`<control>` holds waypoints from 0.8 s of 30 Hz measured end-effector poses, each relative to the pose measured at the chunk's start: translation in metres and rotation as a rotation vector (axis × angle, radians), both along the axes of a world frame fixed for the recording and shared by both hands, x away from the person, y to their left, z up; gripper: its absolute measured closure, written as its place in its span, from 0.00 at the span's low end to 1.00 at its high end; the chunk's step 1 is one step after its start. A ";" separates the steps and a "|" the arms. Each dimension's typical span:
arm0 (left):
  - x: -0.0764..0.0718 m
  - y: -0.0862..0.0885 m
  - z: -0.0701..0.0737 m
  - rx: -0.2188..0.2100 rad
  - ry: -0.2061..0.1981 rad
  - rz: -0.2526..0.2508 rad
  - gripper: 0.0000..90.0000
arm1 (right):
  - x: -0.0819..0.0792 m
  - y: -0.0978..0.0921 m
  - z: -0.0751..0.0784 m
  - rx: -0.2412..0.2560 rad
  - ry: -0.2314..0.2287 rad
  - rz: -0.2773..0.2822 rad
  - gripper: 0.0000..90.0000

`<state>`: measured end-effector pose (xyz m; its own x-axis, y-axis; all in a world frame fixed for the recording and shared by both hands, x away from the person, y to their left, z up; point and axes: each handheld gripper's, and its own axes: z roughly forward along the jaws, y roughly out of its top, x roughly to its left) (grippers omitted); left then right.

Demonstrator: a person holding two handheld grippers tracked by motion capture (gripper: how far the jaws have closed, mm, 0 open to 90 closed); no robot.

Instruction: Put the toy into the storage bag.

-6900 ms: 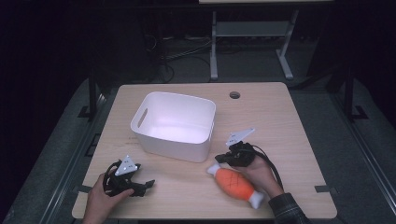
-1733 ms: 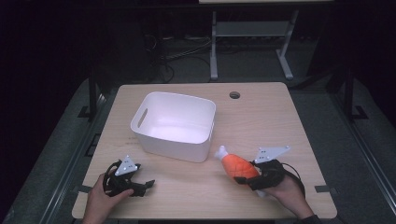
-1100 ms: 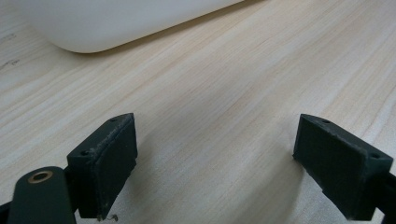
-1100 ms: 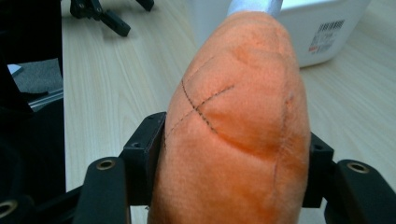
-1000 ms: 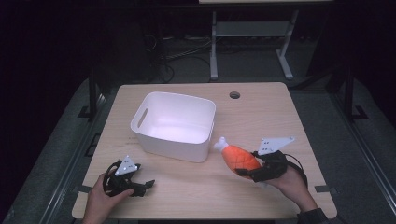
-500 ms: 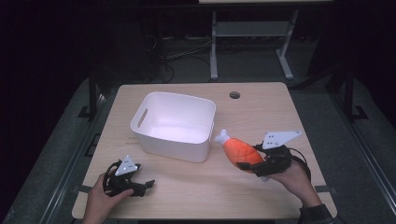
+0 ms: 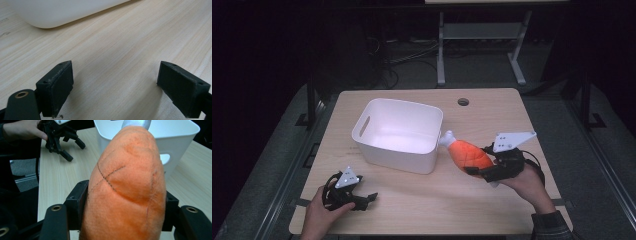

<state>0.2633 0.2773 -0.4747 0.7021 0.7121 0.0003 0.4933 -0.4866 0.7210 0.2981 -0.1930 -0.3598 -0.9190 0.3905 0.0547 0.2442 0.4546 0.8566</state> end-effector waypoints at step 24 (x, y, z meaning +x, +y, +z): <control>0.000 0.000 0.000 0.000 -0.003 0.000 0.14 | 0.033 0.036 0.025 -0.016 -0.007 0.083 0.42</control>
<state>0.2635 0.2773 -0.4748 0.7022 0.7120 0.0028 0.4909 -0.4870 0.7224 0.3315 -0.1569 -0.3349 -0.9486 0.3135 0.0424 0.1989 0.4867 0.8506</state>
